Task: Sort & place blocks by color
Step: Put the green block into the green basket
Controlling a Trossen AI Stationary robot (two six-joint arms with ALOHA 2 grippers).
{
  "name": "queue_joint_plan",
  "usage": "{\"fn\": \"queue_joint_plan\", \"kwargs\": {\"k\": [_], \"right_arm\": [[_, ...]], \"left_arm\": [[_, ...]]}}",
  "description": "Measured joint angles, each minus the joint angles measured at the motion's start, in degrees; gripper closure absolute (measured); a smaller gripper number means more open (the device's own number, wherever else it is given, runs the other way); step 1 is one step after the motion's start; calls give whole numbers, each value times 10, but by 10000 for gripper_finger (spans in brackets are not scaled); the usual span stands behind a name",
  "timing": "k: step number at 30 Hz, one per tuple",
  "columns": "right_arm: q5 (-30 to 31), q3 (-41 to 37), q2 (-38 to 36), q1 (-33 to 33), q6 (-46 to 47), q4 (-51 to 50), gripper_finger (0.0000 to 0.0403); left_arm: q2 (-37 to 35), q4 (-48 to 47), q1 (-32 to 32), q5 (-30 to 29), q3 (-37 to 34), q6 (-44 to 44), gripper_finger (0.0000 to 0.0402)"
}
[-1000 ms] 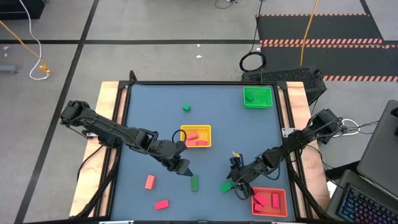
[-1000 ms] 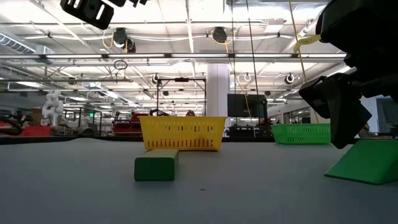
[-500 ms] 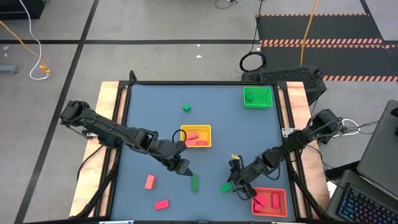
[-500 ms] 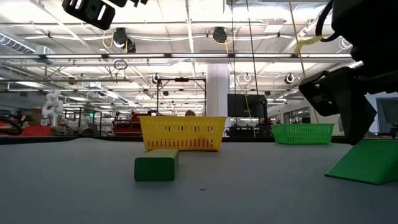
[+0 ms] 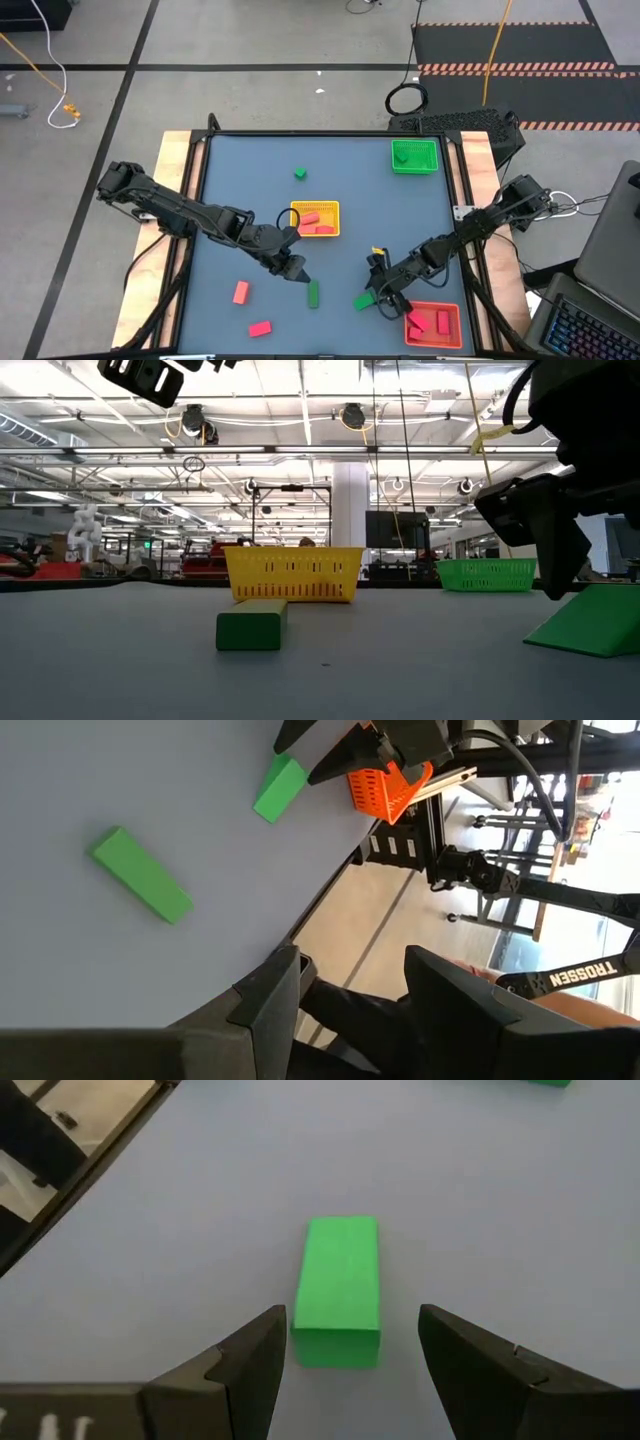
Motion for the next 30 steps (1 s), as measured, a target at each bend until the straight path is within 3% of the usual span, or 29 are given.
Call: {"fn": "queue_joint_plan", "kwargs": {"k": [13,24,30], "right_arm": [[-29,0,43,1,9,46,179],[13,0,55,1,21,77,180],[3,0,55,2,39,69,222]], "left_arm": [[0,0,0,-12,0,-7,218],[0,-1,-7,-13,0,-15,218],[0,-2,-7,-13,0,-11,218]]}}
